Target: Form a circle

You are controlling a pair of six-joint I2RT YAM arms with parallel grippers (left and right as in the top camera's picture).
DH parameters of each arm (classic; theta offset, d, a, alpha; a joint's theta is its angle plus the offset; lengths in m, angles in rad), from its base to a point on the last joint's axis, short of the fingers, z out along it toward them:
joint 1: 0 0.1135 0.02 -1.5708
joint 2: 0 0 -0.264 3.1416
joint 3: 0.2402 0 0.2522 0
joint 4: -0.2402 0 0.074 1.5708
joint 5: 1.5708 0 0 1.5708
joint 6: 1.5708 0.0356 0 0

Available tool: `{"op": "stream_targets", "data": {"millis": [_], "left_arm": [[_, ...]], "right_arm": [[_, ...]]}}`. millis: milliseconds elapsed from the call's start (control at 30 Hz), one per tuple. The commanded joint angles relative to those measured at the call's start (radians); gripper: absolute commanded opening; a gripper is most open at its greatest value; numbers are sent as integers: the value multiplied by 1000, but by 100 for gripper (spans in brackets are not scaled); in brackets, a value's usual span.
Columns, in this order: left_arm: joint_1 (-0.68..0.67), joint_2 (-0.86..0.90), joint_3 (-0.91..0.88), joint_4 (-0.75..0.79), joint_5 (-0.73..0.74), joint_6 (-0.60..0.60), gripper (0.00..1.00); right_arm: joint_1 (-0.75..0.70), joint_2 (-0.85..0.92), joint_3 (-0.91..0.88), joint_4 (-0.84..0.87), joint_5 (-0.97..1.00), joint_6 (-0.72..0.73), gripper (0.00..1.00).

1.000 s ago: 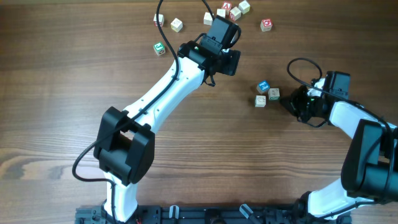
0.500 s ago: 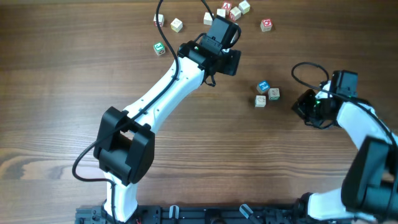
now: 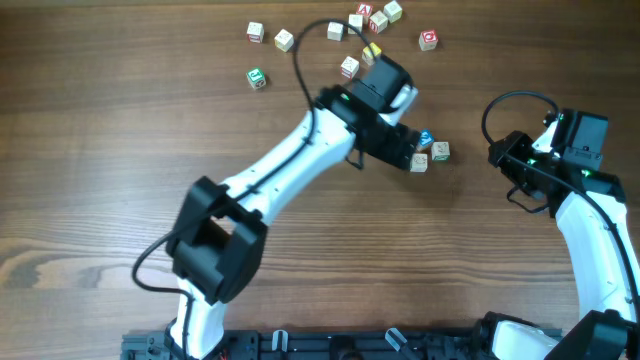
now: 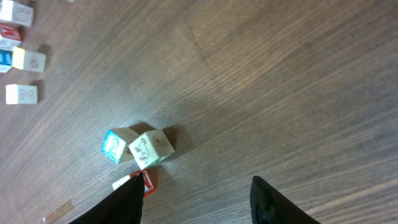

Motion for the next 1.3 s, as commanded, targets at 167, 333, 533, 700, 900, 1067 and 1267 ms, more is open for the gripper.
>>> {"op": "stream_targets", "data": {"millis": [167,333,533,700,900,1067,1267], "left_arm": [[-111,152,-19,142,-119,-17,94],[-124,205,-19,196,-160,-82,96],[-125,223,-19,255,-159,-151,96],[-127,224,-20,291,-160,-182,90],[-128,224,-21,262,-160,-215,80],[-132,224,-21,262,-160,-229,67],[-137,224,-21,259,-160,-229,44]], "right_arm": [[-1,-14,23,-13,29,16,61],[-1,-14,23,-15,27,16,60],[-1,-14,23,-15,27,16,60],[-1,-14,23,-15,27,16,59],[-1,-14,23,-15,27,16,59],[-1,-14,23,-15,27,16,59],[-1,-14,23,-15,27,16,58]]}}
